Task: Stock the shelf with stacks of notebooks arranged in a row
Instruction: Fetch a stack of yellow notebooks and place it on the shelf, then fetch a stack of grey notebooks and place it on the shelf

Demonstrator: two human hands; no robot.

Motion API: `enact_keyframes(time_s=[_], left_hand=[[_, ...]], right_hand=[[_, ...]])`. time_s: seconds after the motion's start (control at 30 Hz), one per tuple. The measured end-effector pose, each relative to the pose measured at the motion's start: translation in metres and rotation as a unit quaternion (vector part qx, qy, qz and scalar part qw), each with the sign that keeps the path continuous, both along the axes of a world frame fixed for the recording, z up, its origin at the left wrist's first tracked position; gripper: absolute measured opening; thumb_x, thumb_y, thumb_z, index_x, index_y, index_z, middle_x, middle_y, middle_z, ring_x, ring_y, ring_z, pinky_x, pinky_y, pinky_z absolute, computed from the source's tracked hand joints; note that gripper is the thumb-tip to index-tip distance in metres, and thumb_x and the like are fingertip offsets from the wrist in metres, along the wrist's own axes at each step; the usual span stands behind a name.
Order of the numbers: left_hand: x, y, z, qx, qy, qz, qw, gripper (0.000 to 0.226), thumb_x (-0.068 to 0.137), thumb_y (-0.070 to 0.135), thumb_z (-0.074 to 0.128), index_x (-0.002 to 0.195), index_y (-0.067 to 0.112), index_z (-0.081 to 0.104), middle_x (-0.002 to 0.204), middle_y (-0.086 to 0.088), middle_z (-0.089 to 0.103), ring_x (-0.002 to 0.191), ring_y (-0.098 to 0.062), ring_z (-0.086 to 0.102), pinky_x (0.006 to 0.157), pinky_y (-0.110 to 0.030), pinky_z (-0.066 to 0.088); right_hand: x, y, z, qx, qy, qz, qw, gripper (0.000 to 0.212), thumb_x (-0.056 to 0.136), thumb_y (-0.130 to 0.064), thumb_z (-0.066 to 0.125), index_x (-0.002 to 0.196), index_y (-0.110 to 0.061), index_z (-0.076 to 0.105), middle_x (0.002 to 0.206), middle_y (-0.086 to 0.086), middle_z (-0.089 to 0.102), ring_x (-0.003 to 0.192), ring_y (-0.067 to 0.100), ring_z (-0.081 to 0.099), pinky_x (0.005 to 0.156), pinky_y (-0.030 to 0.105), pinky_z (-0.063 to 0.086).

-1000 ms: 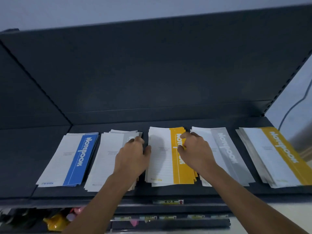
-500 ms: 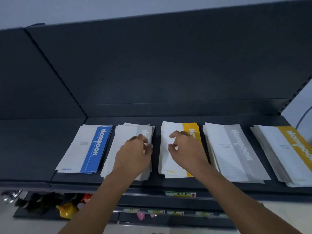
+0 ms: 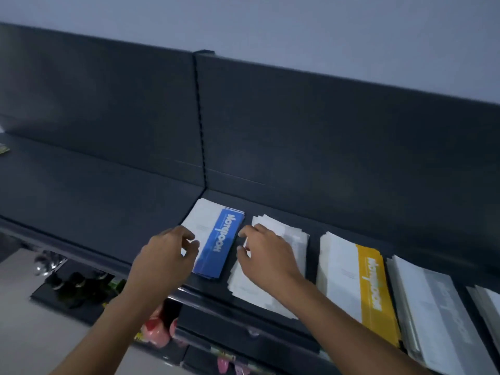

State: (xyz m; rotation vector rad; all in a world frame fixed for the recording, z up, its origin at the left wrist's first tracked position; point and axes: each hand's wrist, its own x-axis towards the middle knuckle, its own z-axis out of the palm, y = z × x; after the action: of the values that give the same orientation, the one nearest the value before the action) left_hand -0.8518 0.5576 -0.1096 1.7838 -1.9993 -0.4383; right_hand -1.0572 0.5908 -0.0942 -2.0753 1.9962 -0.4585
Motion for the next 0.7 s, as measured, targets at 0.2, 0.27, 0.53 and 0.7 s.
enact_keyframes(time_s=[0.2,0.27,0.53,0.7], left_hand=[[0.157,-0.023,0.005,-0.032,0.005,0.048,0.998,0.009,0.092,0.036,0.057,0.096,0.029,0.062,0.090,0.011,0.062,0.078,-0.012,0.060,0.067,-0.031,0.048],[0.209,-0.033,0.006,-0.034,-0.016,0.072,0.997,0.009,0.093,0.036,0.056,0.093,0.028,0.059,0.088,0.009,0.061,0.076,-0.014,0.058,0.064,-0.030,0.044],[0.347,-0.068,0.012,-0.027,-0.029,0.086,0.995,0.015,0.095,0.033,0.051,0.098,0.024,0.062,0.092,0.007,0.066,0.081,-0.015,0.061,0.070,-0.035,0.054],[0.401,-0.098,0.014,-0.025,-0.020,0.085,0.996,0.016,0.094,0.034,0.050,0.099,0.026,0.063,0.095,0.009,0.065,0.082,-0.012,0.062,0.071,-0.033,0.053]], right_hand=[[0.144,-0.060,0.015,-0.029,0.028,0.053,0.998,0.028,0.101,-0.033,0.044,0.124,-0.024,0.057,0.117,-0.006,0.062,0.103,0.022,0.063,0.077,0.033,0.047],[0.196,-0.074,0.015,-0.019,0.021,0.081,0.996,0.029,0.101,-0.035,0.046,0.126,-0.025,0.057,0.118,-0.007,0.061,0.103,0.022,0.062,0.077,0.034,0.047],[0.339,-0.111,0.014,0.014,-0.016,0.122,0.992,0.030,0.100,-0.037,0.050,0.127,-0.026,0.059,0.119,-0.011,0.063,0.100,0.016,0.062,0.083,0.037,0.053],[0.401,-0.149,0.018,0.018,-0.018,0.142,0.990,0.030,0.100,-0.037,0.050,0.126,-0.027,0.059,0.118,-0.011,0.063,0.100,0.016,0.062,0.084,0.037,0.054]])
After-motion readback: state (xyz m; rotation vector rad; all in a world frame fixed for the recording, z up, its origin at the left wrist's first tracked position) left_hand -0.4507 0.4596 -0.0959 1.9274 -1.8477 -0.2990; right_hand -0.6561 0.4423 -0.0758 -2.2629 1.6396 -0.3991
